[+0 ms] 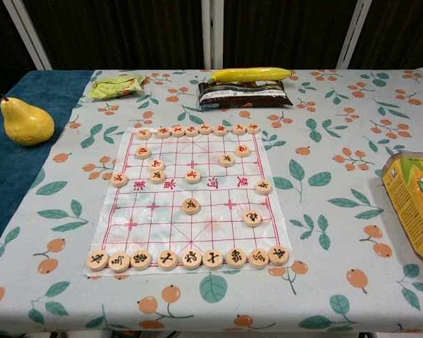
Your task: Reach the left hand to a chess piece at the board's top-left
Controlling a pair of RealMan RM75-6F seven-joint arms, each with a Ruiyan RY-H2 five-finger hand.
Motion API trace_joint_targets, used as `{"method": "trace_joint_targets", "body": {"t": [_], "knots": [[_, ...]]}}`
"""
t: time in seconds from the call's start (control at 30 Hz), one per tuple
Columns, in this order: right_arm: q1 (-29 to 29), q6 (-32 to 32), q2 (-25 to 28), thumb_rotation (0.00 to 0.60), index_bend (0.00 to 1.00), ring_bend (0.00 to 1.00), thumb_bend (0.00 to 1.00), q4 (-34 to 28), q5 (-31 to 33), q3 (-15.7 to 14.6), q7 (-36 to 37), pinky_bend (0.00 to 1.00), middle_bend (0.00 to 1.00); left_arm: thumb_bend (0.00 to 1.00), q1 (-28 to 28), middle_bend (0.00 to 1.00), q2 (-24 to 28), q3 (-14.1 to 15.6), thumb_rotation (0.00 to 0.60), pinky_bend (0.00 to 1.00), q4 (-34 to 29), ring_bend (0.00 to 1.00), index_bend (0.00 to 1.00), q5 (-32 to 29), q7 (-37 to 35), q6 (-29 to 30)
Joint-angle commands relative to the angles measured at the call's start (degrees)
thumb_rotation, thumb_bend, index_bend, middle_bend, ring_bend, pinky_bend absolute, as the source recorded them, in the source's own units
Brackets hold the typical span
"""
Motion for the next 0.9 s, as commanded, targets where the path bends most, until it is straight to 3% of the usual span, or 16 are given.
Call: {"method": "trace_joint_targets", "body": {"t": [0.03, 0.57, 0.9], "knots": [[0.0, 0.0, -0.09, 0.6, 0.0, 0.0, 0.12, 0.11, 0.0, -0.01, 0.08, 0.0, 0.0, 0.16, 0.0, 0.05, -0.02, 0.03, 0.6, 0.0, 0.02, 0.0, 0.03, 0.0, 0.02, 0.02], [-0.32, 0.46, -0.06, 0.6, 0.0, 0.0, 0.12, 1.19, 0.28, 0.11, 1.77, 0.0, 0.0, 0.16, -2.32, 0.05, 0.39, 0.13, 0.6, 0.0, -2.79, 0.0, 0.03, 3.55, 1.6, -0.68], [-0.26, 0.34, -0.13, 0.6, 0.0, 0.0, 0.12, 2.59, 0.29, 0.19, 3.49, 0.0, 0.0, 0.16, -13.16, 0.05, -2.47, -1.92, 0.6, 0.0, -4.22, 0.0, 0.08, 6.66, 4.79, -12.67]]}}
